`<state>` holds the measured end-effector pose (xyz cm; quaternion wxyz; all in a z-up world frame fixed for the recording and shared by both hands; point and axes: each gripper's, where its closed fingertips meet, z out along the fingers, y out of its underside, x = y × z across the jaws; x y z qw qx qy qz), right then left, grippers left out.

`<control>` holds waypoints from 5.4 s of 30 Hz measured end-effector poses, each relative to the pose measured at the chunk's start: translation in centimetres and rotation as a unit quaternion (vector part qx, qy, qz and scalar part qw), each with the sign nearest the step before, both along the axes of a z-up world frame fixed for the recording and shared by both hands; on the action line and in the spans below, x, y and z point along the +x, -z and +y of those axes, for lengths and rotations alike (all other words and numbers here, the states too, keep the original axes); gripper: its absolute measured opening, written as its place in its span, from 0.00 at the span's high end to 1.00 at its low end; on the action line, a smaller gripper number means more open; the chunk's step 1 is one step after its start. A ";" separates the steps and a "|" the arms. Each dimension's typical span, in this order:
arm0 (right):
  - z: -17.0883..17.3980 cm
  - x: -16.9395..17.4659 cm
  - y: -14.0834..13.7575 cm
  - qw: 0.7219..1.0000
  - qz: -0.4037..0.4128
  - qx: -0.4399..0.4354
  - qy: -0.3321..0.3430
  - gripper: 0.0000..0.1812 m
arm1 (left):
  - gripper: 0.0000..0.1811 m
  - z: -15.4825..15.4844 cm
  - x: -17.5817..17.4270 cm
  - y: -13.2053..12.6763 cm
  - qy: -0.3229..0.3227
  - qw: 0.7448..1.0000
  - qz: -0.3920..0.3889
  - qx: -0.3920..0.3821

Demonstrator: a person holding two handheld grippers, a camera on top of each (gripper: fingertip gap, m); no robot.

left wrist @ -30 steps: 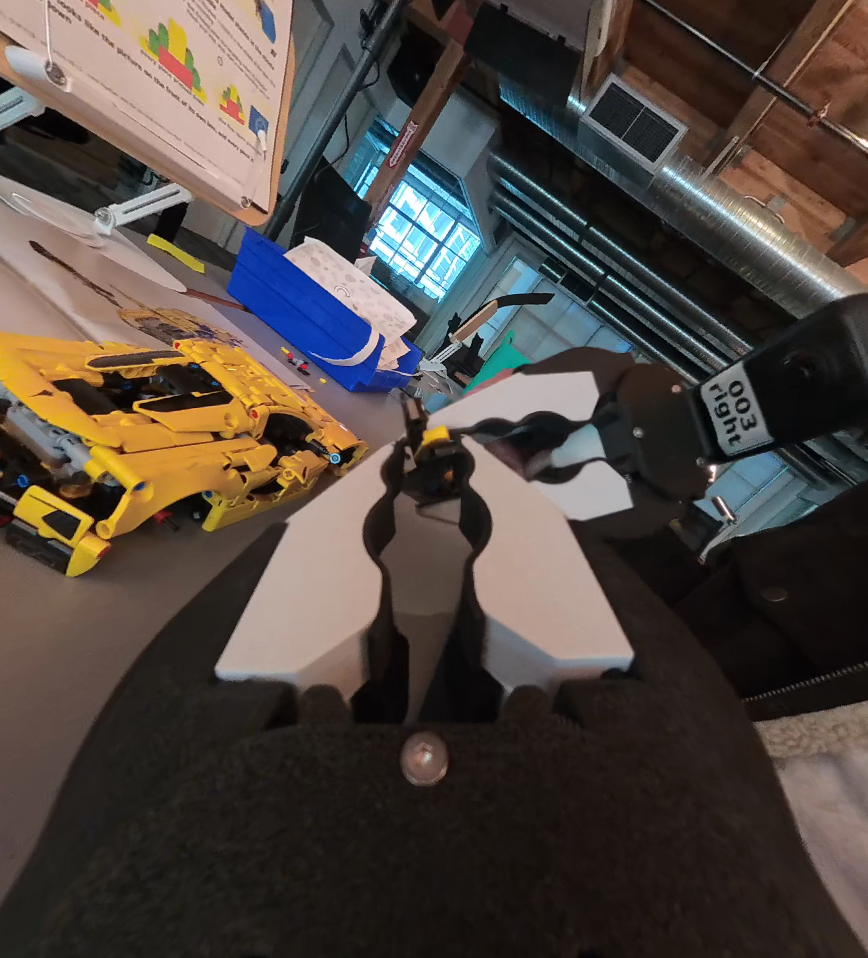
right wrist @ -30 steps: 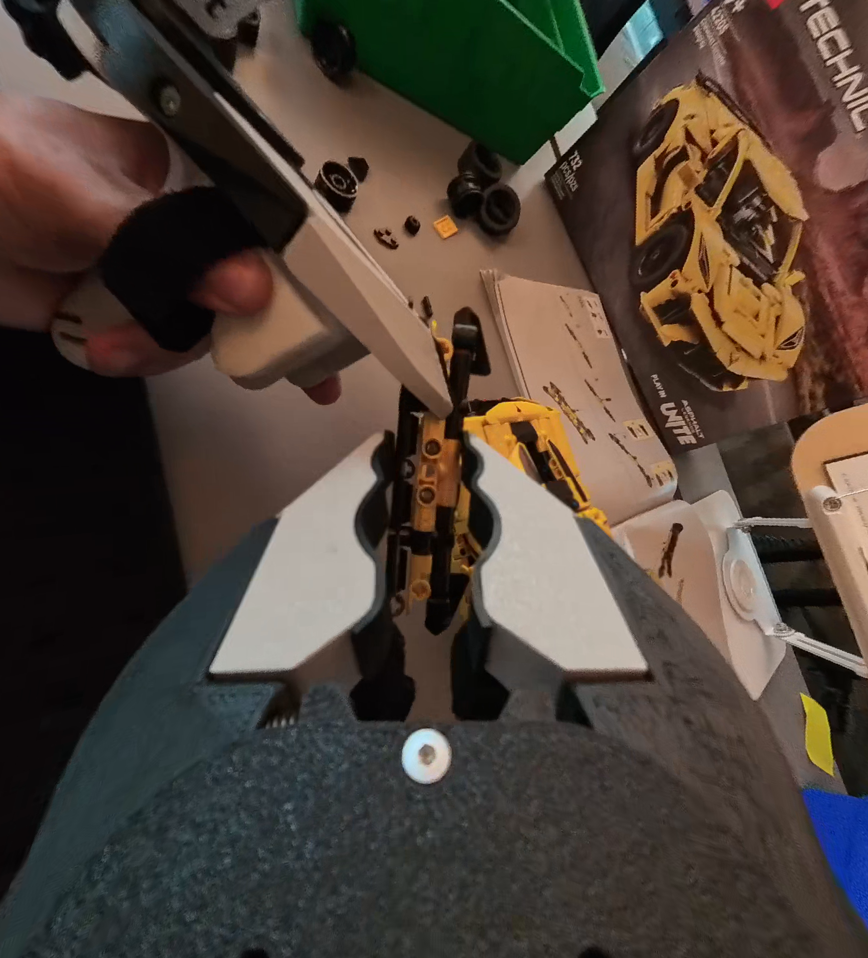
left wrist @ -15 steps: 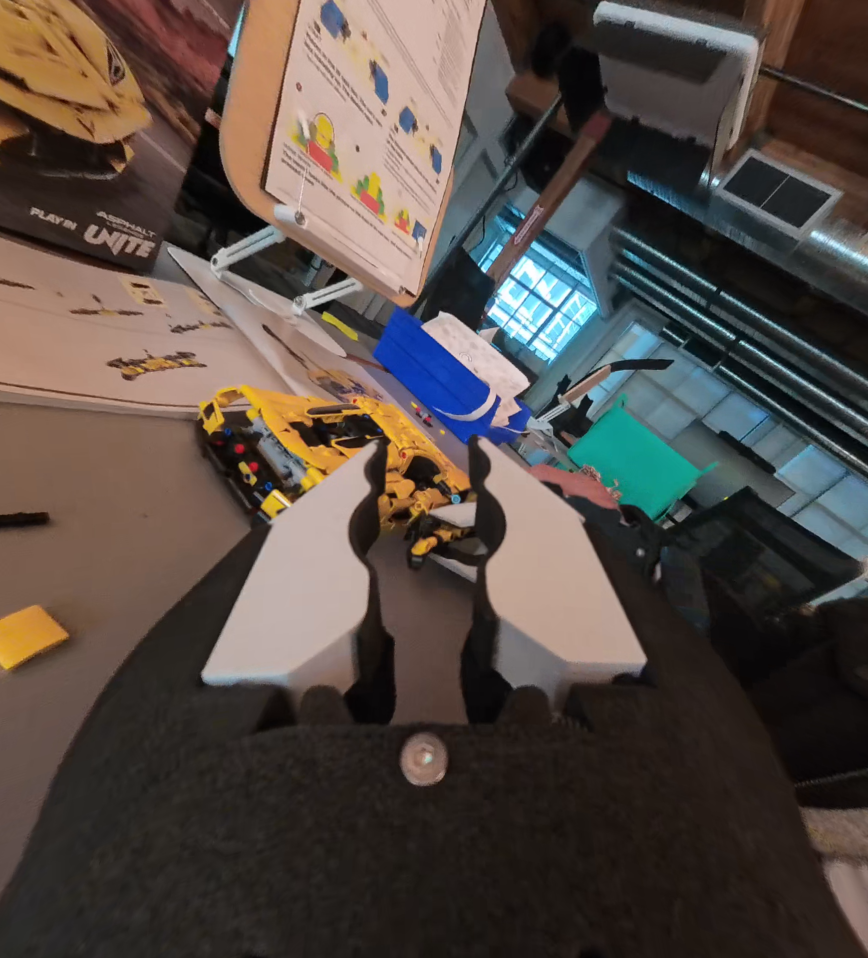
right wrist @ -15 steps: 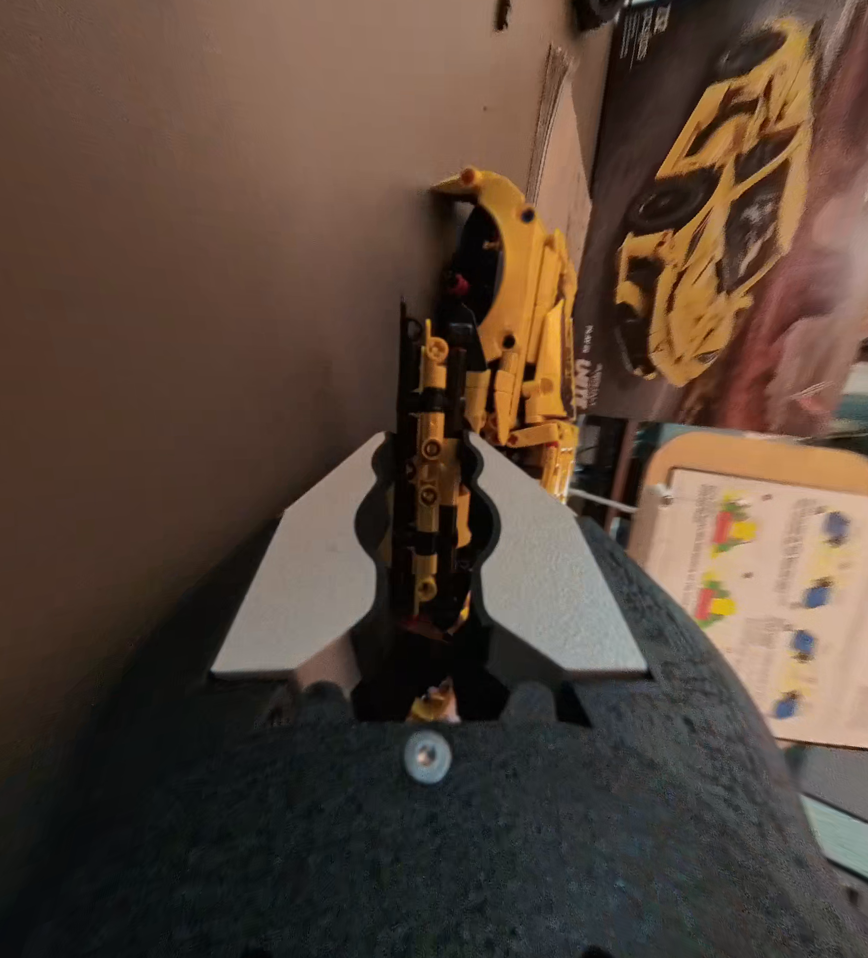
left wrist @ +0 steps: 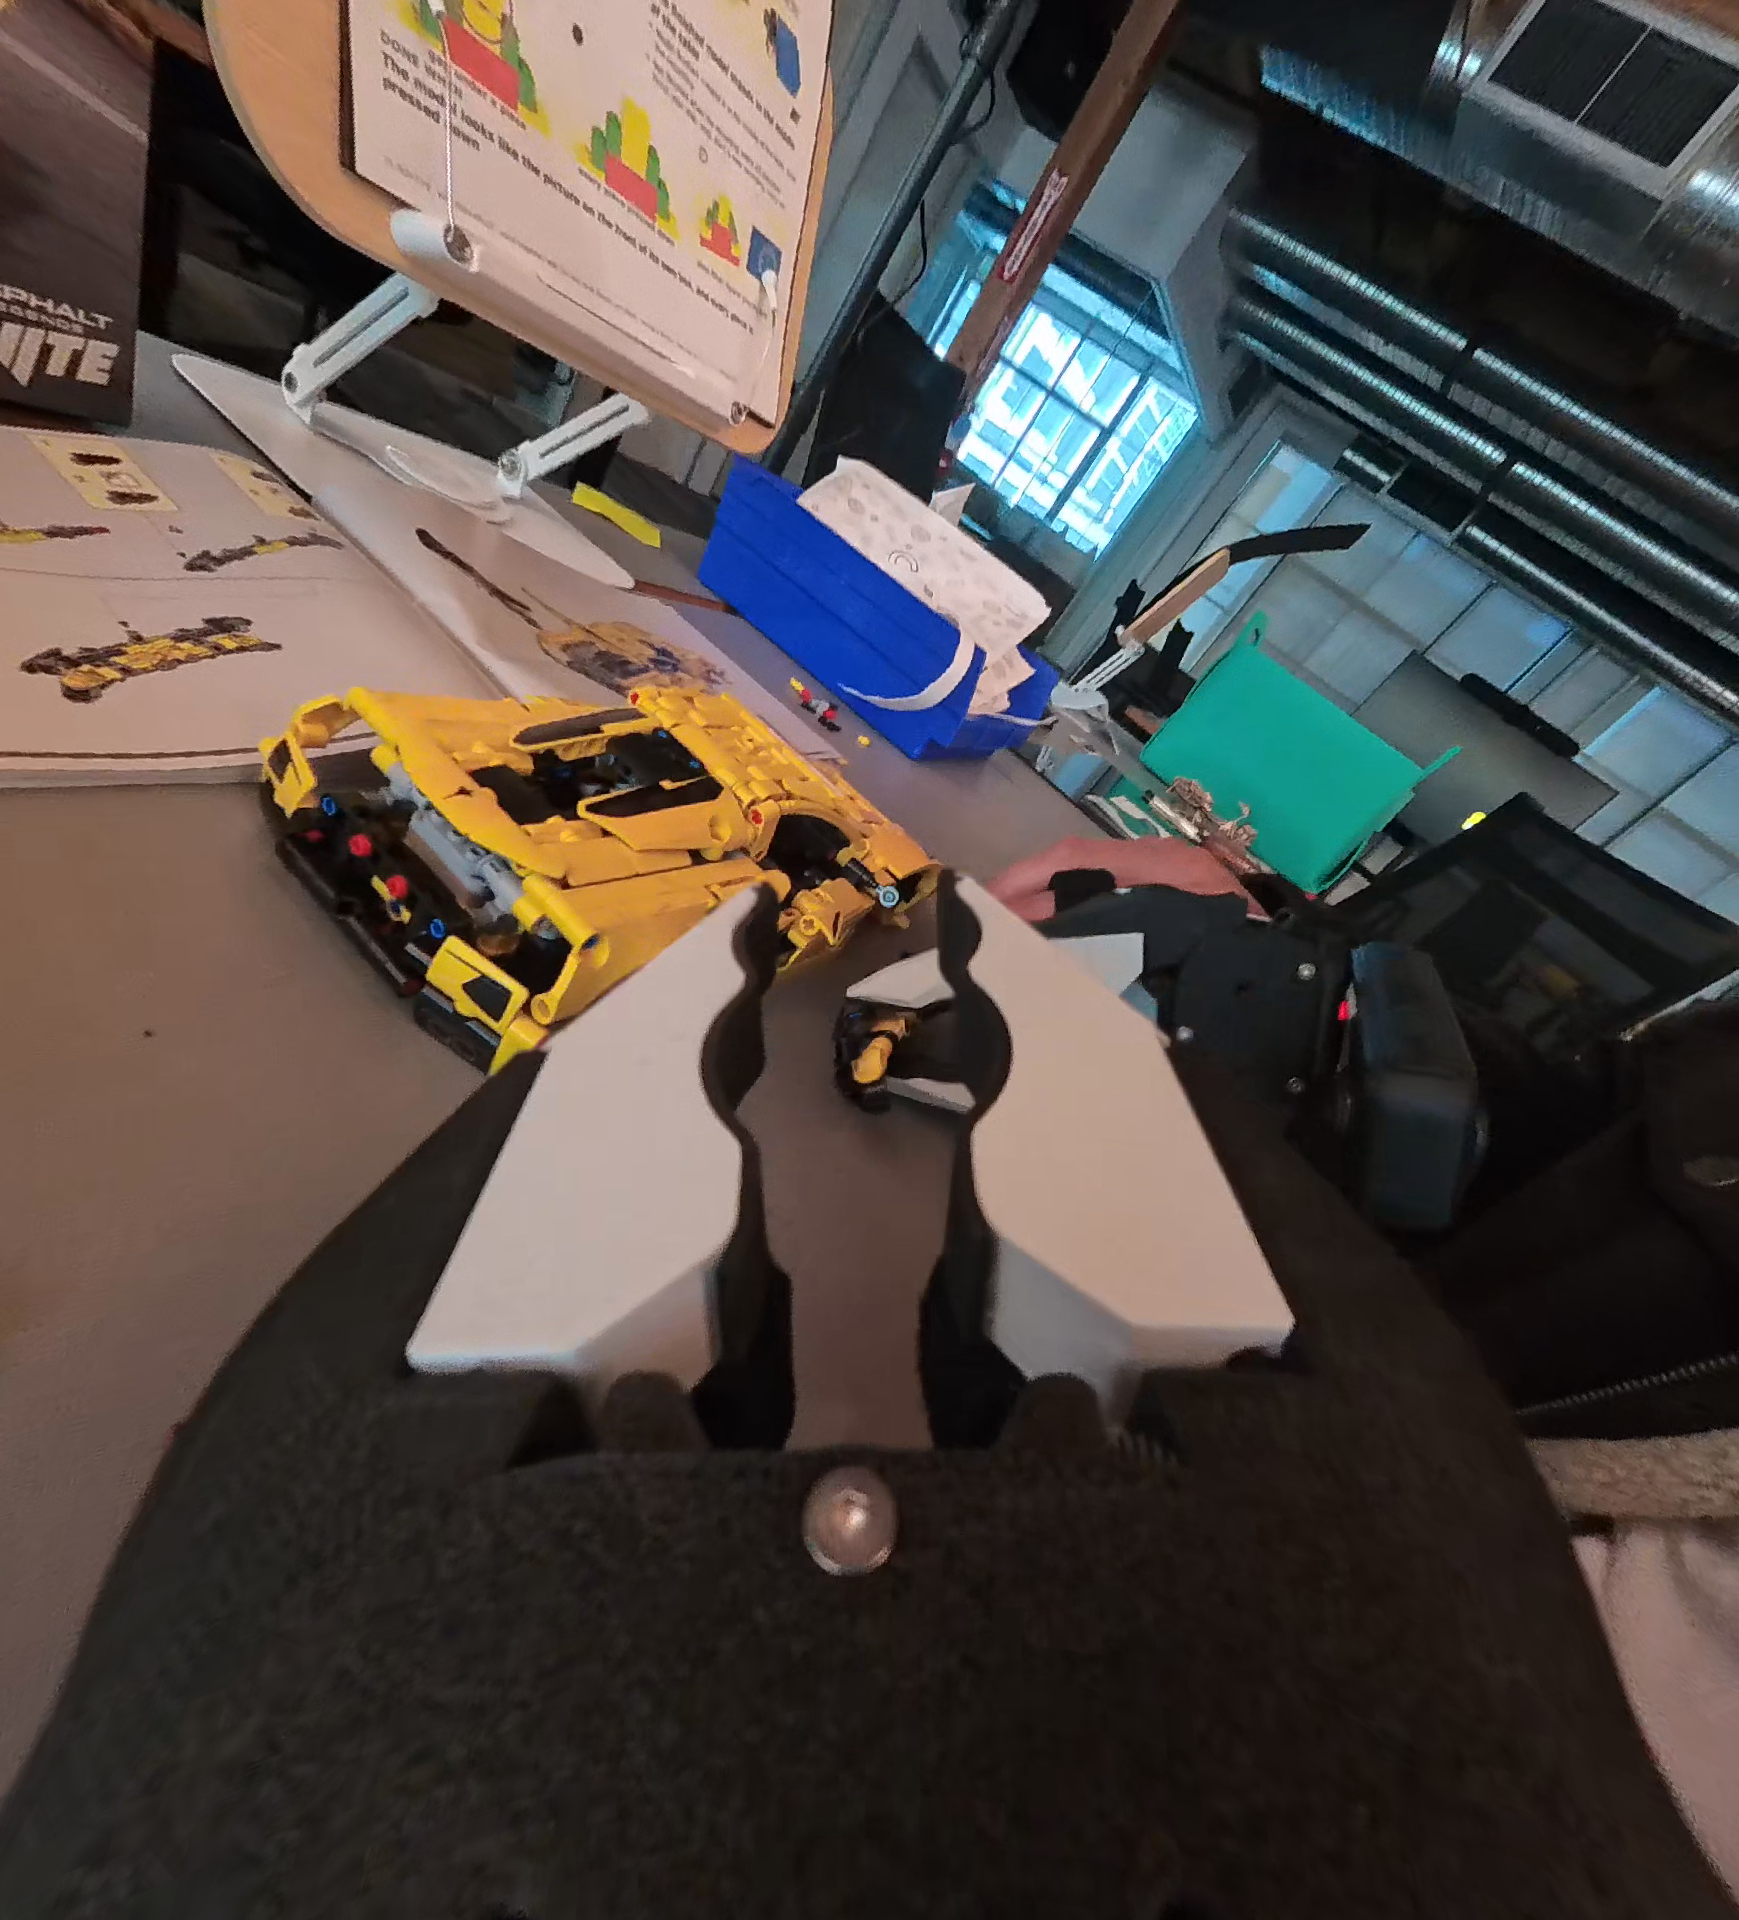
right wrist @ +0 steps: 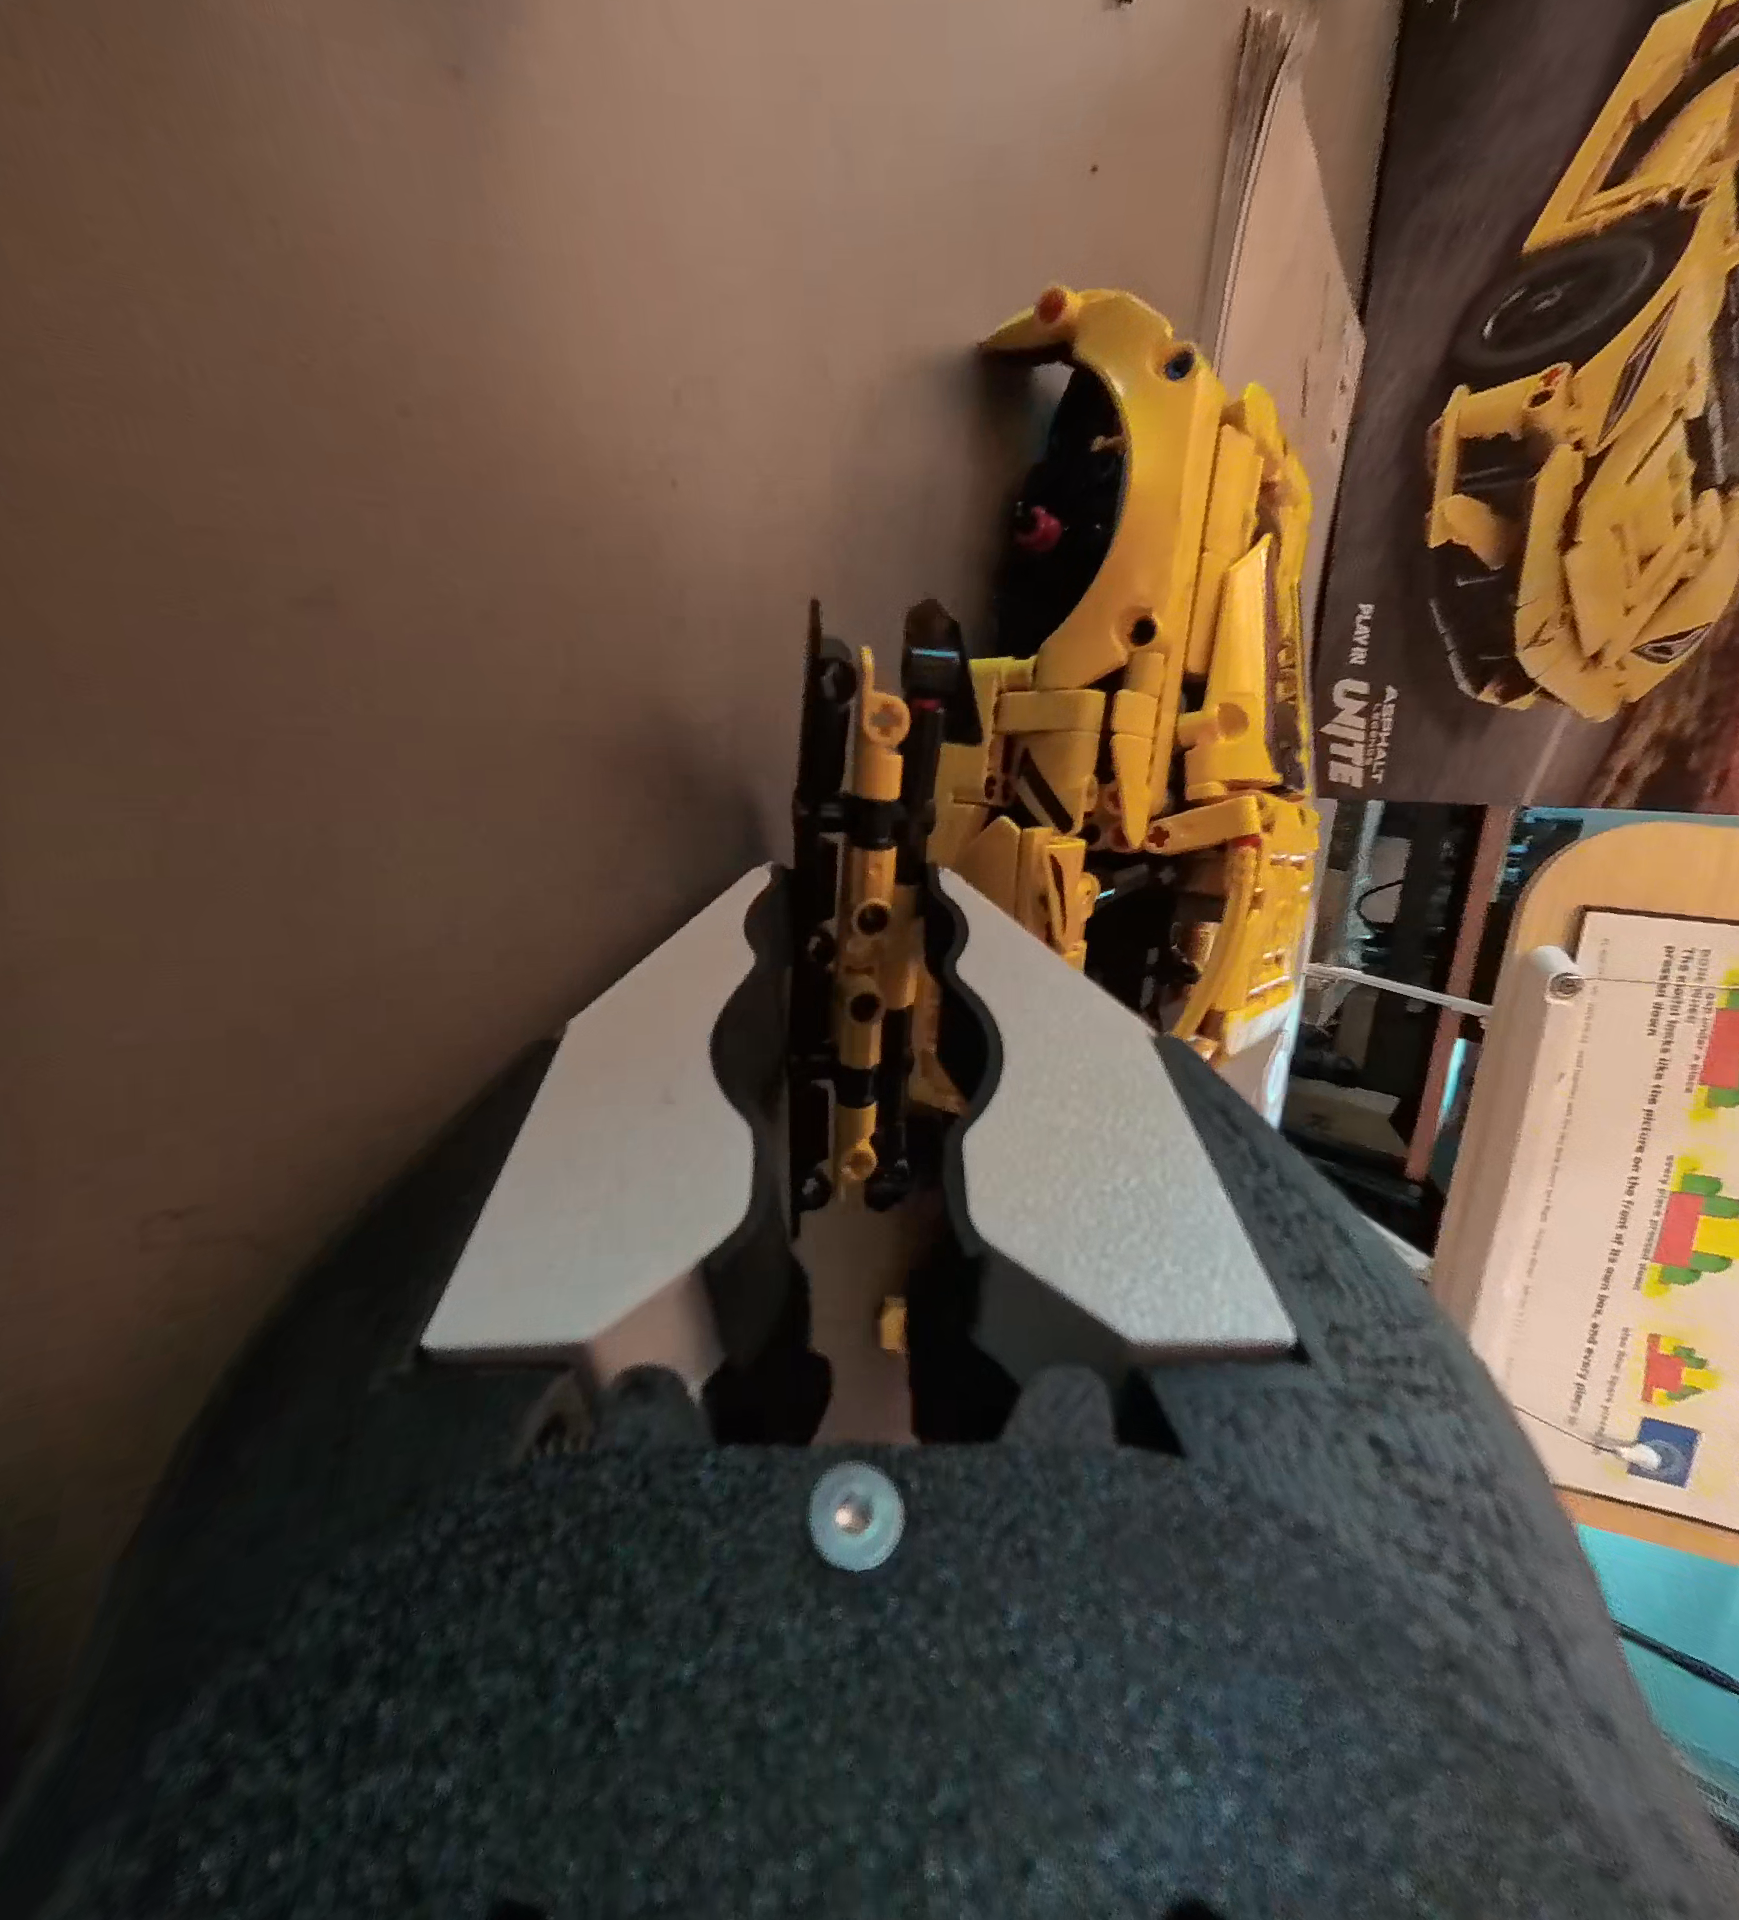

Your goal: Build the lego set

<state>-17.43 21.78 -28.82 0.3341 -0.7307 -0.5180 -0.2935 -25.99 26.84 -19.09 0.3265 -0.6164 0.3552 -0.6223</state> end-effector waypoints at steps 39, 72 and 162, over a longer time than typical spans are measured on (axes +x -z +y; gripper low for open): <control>0.5 8.5 -7.8 0.785 0.598 0.053 0.151 0.73 | 0.96 -8.4 3.1 7.1 0.252 0.922 0.188 0.228; -1.9 10.8 -2.1 0.761 0.565 -0.018 0.319 0.44 | 0.52 9.9 6.8 7.1 0.028 0.970 0.242 0.001; -1.2 13.8 -3.9 0.750 0.597 0.078 0.274 0.55 | 0.81 1.2 8.4 -7.3 0.135 0.989 -0.026 -0.052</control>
